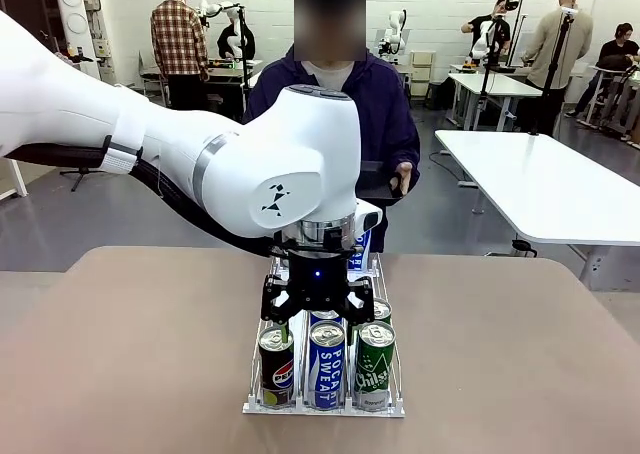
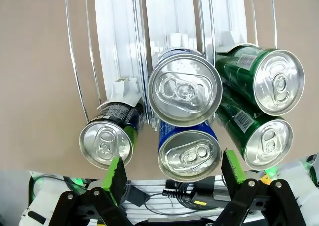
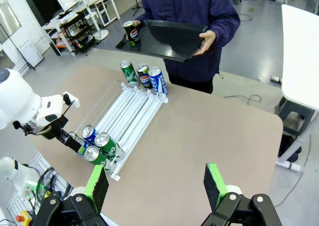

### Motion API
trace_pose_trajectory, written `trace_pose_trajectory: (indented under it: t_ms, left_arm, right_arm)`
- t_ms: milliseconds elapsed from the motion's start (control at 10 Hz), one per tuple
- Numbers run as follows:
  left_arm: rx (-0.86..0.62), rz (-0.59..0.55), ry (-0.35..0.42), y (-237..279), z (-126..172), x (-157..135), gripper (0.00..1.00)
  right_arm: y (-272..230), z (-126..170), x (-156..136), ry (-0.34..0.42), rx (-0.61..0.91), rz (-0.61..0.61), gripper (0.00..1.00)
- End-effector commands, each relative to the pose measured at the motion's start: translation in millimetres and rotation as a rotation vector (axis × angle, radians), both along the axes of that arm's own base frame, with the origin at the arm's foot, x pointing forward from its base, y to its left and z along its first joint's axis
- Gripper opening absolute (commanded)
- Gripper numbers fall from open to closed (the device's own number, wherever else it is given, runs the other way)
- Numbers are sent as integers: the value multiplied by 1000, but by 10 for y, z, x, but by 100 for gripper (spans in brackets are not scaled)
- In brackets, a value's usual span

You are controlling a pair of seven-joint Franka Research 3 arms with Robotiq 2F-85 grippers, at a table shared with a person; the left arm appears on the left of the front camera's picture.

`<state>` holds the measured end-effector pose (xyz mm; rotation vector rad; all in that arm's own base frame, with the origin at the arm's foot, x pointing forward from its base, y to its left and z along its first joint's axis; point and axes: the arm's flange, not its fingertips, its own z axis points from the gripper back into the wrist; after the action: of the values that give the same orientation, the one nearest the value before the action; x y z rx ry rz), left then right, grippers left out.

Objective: Retrieve and hand over the desired beverage to the person.
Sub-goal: Pick up another can of the same type that the person held from the Automatic Can Dispenser.

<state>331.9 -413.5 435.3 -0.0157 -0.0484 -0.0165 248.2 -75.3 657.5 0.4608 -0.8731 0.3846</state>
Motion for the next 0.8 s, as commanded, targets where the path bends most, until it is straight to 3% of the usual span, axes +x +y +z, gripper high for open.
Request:
trace_pose_trajectory:
  t_ms: [0, 700]
  left_arm:
    - [-8, 33, -29, -85, -12, 21, 100]
    - [-14, 8, -45, -68, -57, 108, 100]
  right_arm:
    - [12, -8, 15, -3, 13, 18, 100]
    - [12, -8, 15, -3, 13, 18, 100]
